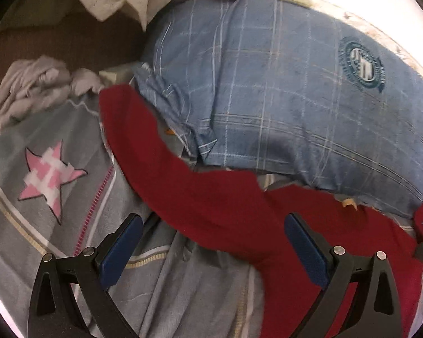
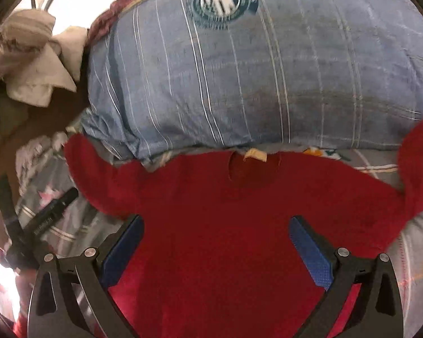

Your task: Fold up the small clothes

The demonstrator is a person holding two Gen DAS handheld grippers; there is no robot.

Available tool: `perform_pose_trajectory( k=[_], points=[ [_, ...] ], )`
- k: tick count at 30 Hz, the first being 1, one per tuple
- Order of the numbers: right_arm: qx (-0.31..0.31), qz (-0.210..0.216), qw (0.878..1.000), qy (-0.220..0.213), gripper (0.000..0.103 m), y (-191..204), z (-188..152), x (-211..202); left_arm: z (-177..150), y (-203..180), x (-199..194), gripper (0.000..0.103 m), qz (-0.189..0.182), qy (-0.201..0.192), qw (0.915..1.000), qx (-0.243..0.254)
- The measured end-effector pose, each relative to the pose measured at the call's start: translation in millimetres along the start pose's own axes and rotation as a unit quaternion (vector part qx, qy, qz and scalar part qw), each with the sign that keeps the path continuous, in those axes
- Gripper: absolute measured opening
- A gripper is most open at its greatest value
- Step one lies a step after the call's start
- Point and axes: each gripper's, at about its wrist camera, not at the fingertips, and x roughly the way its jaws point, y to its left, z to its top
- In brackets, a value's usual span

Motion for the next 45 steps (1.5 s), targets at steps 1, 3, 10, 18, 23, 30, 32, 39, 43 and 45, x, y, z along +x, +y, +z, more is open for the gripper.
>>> perform_pose_trajectory(
  k=[1,3,10,18,23,30,32,39,43,45],
  points=[
    [-0.005,-0.005,1.0,0.006,0.102,-1.2,-2.1,8.9,0.9,-3.2,5.5,0.101,0.006,-0.001,1.0,0.002],
    [-0.01,-0.014,1.0,0.008,0.102,-3.6,-5.5,18.8,4.3,-13.2,17.7,0.101,0.014,0.001,0.9998,0.013],
    [0.022,-0.031,0.999,0.016,0.102,-33.0,-7.7,33.8,0.8,-40.8,54.0,0.101,0.011,0.014,0.9989,0.044],
    [0.047,-0.038,0.998,0.015,0.102,-49.0,-5.7,35.1,-9.8,-45.0,67.6,0.101,0.022,0.011,0.9978,0.061],
    [0.039,-0.042,0.998,0.019,0.103,-46.3,-6.5,37.6,-13.6,-40.3,61.3,0.101,0.025,0.003,0.9979,0.06],
    [0.034,-0.041,0.998,0.018,0.102,-47.4,-6.9,42.5,-12.1,-39.1,63.7,0.101,0.028,0.008,0.998,0.057],
    [0.028,-0.045,0.998,0.017,0.101,-46.6,-6.7,43.4,-11.8,-39.1,63.6,0.101,0.028,0.008,0.998,0.056],
    [0.025,-0.043,0.999,0.019,0.101,-43.8,-6.3,43.7,-11.2,-37.6,64.1,0.101,0.027,0.01,0.9979,0.058],
    [0.025,-0.044,0.998,0.023,0.101,-43.8,-7.1,45.4,-11.2,-35.9,64.7,0.101,0.028,0.013,0.9983,0.051],
    [0.026,-0.044,0.998,0.025,0.101,-44.9,-8.0,46.8,-10.6,-35.6,65.3,0.101,0.027,0.014,0.9983,0.049]
  ],
)
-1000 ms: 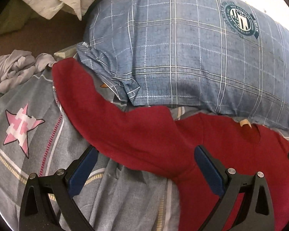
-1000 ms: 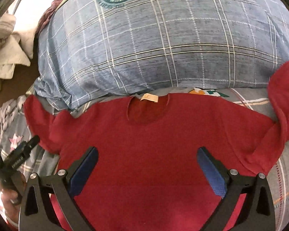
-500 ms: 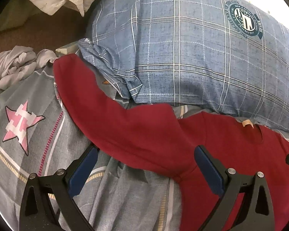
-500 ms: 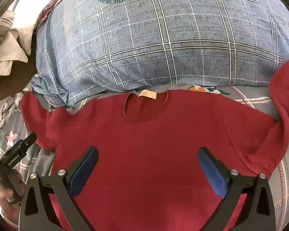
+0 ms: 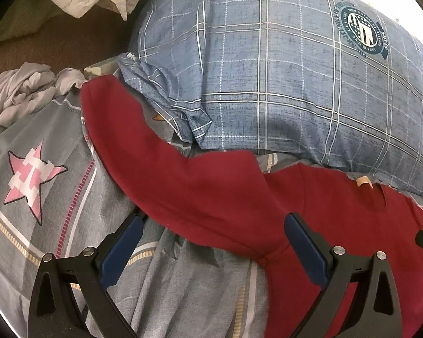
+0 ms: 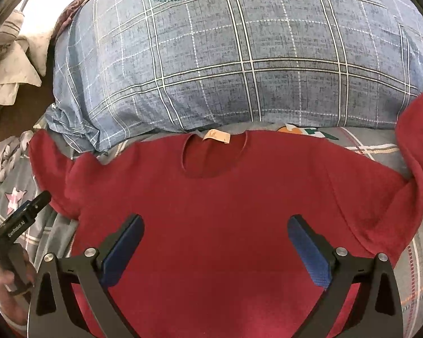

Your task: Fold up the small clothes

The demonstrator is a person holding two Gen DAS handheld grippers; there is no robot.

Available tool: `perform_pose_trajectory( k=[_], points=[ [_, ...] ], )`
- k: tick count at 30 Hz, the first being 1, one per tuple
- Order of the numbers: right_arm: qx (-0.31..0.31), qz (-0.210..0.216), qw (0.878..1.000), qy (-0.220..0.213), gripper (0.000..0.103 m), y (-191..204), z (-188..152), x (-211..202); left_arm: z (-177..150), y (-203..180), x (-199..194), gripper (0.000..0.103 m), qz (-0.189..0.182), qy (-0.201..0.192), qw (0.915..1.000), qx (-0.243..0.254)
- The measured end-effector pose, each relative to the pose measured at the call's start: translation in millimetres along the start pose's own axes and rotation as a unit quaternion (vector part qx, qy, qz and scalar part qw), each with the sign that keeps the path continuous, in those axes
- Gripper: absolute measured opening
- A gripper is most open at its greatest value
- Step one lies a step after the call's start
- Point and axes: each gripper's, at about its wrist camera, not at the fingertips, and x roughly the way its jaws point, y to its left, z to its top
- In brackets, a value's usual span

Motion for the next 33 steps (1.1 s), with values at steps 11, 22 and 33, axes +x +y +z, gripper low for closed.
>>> perform_pose_trajectory(
  k=[11,22,33],
  points=[
    [-0.012,0.0,1.0,0.015,0.101,5.8,-4.5,9.9,0.4,-0.2,0.3,0.101,0.001,0.003,1.0,-0.002],
    [-0.033,0.01,0.999,0.027,0.101,17.3,-10.0,19.0,5.4,3.8,-1.5,0.101,-0.002,0.004,0.9999,-0.012],
    [-0.097,0.064,0.992,0.048,0.08,83.1,8.4,37.6,8.7,55.0,-5.8,0.1,0.051,-0.005,0.9933,-0.104]
  ],
)
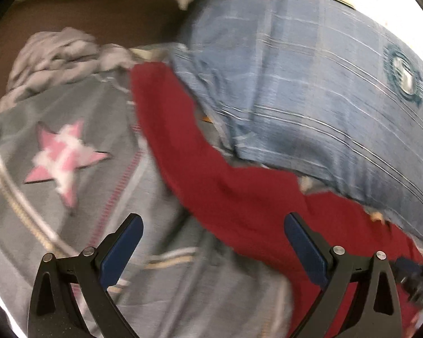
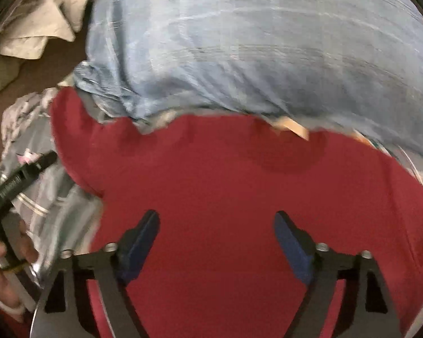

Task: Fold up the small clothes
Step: 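Grasp the red shirt sleeve cuff with the right gripper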

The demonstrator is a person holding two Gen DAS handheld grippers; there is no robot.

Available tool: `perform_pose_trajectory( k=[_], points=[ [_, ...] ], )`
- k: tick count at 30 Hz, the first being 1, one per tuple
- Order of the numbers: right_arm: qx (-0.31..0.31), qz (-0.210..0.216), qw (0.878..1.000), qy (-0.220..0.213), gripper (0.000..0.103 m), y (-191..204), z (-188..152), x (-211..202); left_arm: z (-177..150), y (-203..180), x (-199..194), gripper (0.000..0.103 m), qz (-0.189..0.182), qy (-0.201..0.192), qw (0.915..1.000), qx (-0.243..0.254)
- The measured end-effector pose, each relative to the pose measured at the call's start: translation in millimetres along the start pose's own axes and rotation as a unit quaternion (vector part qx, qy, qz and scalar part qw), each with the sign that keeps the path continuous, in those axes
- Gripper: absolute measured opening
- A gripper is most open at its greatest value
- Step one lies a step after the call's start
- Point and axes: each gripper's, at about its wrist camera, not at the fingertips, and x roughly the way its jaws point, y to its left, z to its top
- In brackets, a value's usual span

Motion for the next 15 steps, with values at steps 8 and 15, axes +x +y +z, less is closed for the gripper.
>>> perform_pose_trajectory(
  k=[8,15],
  points=[
    [-0.099,0.096,0.99,-0.006,0.079,117.6,90.3,42.0,-5.6,29.3,-9.1,0.1,0.088,-0.006,0.9956,-0.033],
    [-0.156,0.197,0.968,0.006,0.08,229.9,147.2,96.5,-7.3,39.3,-17.7,0.101,0.127,-0.025,0.9901,-0.054]
  ],
)
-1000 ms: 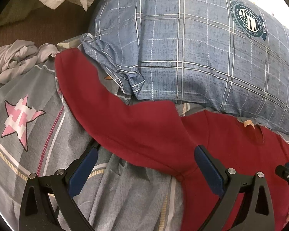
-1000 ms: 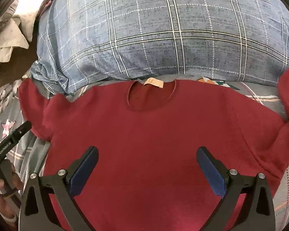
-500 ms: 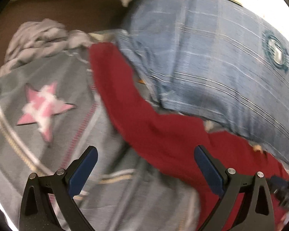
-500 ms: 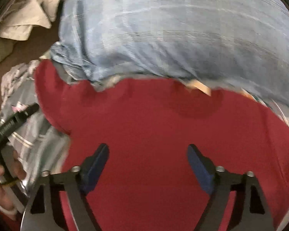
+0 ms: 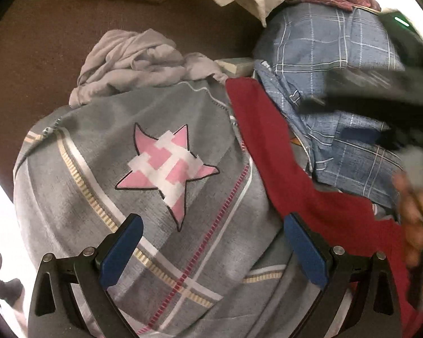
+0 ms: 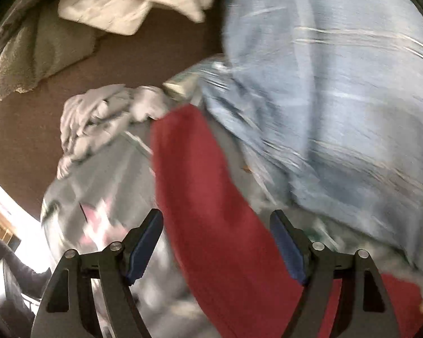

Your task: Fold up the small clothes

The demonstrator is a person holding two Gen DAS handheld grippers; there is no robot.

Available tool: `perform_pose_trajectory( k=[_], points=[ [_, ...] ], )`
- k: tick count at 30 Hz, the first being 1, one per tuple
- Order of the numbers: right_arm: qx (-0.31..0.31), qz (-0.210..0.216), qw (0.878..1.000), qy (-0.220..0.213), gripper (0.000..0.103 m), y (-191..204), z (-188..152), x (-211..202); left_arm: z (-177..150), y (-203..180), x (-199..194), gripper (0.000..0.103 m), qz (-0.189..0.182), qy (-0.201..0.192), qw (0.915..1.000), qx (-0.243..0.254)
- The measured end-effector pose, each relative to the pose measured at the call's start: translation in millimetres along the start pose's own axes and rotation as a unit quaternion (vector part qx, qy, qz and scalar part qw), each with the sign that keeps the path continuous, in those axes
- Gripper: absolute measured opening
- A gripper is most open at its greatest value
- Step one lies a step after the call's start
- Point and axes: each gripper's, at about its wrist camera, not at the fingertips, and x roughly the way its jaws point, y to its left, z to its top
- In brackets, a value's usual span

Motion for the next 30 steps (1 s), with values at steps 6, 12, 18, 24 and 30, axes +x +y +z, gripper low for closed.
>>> perform_pose_trajectory(
  k=[6,12,18,24,30],
  points=[
    [-0.017,0.037,0.999,0.022,0.08,34.6,31.9,67.5,3.9,11.9,8.3,0.098,0.007,0.016,0.9993,-0.033],
    [-0.019,0.027,0.999,0.028,0.069,39.6,37.8,104.5,1.8,14.7,6.5,0.098,0.034,0.005,0.999,-0.029],
    [0.045,0.063,0.997,0.001,0.008,5.3,23.1,64.9,3.0,9.4,4.8,0.098,0.003,0.011,0.9993,-0.035],
    [0.067,0.042,0.996,-0.049,0.008,-30.6,1.8,-31.4,9.9,6.0,10.1,0.098,-0.01,0.008,0.9996,-0.024],
    [0.09,0.0,0.991,-0.102,0.008,-70.7,-41.8,-151.3,7.1,-2.8,1.4,0.098,-0.051,0.01,0.9985,-0.016]
  ],
)
